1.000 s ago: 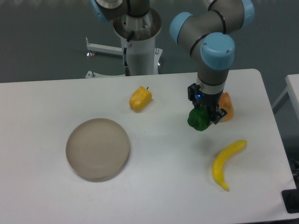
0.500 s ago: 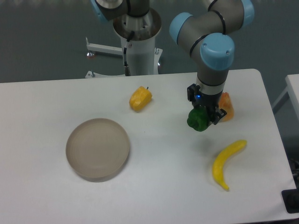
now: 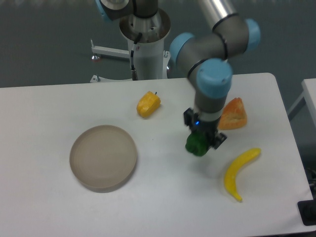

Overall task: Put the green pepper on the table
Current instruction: 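Carry the held green pepper with the gripper toward the clear dish, then lower the green pepper onto the table and open the gripper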

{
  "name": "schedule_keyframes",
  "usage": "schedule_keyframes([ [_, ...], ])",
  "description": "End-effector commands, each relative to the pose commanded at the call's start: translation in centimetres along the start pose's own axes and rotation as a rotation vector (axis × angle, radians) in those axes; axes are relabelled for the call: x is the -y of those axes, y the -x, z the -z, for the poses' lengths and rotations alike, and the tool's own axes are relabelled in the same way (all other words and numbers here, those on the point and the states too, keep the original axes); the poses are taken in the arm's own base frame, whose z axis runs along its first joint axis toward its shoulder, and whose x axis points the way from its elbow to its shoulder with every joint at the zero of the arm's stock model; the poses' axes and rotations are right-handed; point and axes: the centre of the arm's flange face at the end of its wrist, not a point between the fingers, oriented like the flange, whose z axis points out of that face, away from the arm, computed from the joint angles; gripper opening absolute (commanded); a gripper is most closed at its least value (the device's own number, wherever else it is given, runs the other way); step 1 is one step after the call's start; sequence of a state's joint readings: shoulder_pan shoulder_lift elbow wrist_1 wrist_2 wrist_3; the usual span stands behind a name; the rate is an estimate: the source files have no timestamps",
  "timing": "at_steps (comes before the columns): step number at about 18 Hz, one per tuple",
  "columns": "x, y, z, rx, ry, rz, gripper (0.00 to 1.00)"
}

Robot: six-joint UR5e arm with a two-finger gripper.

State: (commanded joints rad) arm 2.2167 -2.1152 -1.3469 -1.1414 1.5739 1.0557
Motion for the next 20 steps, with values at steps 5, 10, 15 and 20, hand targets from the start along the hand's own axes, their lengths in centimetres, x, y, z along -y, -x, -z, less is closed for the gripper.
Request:
schedule_keyframes([
  [5,5.1,-2.2,-5.2,-0.047,0.025,0.058,0.26],
  [10,5.3,-2.2,-5.8,-0.049,0.030,0.058,1.00],
  [15,4.8,-1.7,-3.0,-0.013,0.013,0.051,1.00],
  [20,1.6,-0.8,-0.5,0.000,0.014,0.019,1.00],
])
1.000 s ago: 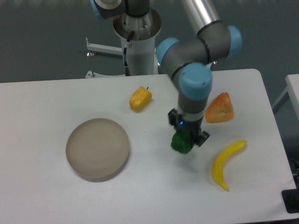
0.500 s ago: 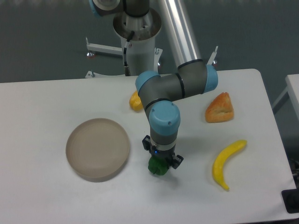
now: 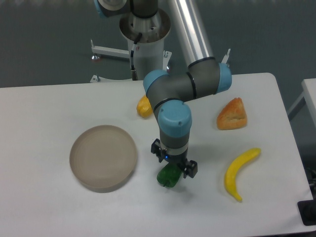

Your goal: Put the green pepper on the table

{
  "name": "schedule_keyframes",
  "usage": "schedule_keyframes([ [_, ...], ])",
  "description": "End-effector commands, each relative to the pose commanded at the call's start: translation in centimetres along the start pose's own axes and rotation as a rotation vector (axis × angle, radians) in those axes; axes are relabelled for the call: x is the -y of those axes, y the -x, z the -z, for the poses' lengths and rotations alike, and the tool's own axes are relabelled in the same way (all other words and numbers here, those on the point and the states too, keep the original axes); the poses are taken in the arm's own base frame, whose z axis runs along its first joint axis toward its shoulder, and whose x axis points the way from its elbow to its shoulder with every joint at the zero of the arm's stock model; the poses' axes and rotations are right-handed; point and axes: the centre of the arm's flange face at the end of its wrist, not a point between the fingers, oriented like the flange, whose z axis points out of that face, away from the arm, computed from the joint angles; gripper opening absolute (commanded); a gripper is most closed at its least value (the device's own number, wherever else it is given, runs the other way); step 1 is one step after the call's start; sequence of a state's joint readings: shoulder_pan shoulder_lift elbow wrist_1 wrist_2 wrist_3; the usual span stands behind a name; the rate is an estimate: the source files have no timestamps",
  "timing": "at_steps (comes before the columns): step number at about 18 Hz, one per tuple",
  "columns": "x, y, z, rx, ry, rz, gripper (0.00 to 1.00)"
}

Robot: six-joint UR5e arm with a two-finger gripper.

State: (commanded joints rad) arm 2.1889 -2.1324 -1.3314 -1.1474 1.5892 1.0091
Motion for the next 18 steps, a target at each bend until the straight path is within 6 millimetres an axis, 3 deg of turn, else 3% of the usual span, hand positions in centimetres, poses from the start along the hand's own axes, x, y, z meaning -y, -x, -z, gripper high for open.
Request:
schedule_keyframes([
  [2,-2.0,0.3,1.2,0.005,-0.002,-0.015,1.00],
  [6,-5.3,0.6,1.9,0.002,0.007,-0.050,1.00],
  [9,-8.3,1.5,4.2,0.026,0.004,-0.134,1.00],
  [14,-14.7,1.5,5.3,-0.047,0.031,-0.319,1.00],
  [18,-15.5,1.3,5.0,-0.057,0.032,-0.321,1.00],
])
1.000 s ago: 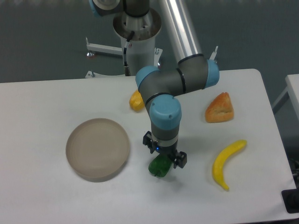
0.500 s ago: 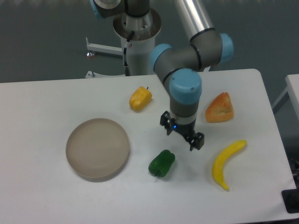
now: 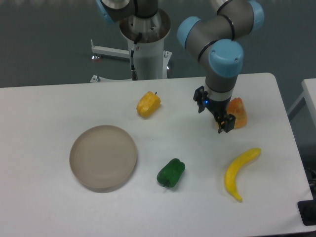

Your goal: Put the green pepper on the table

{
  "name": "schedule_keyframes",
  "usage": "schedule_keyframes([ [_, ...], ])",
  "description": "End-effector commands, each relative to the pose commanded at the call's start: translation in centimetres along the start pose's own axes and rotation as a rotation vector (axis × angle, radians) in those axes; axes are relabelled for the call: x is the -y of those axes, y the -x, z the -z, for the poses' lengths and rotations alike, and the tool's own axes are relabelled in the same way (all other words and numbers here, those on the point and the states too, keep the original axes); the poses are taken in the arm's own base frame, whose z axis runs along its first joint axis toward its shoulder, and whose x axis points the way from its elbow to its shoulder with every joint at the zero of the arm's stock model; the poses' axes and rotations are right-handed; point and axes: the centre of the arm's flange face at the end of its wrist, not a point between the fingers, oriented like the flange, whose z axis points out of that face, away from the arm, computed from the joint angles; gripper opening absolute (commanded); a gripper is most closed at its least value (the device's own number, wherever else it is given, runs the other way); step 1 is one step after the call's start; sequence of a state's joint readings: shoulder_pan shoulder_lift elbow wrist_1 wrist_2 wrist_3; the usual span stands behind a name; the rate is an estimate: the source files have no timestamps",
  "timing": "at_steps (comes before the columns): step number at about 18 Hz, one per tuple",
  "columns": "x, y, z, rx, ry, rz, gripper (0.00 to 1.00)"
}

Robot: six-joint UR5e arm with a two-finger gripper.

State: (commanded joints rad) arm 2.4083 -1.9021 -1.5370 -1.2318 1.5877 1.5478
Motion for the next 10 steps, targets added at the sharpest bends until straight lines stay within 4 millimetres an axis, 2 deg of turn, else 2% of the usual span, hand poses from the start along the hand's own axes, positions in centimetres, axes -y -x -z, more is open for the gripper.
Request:
schedule_keyframes([
  [10,-0.29,-0.47,-0.34,-0.011,0.000,0.004,1.00],
])
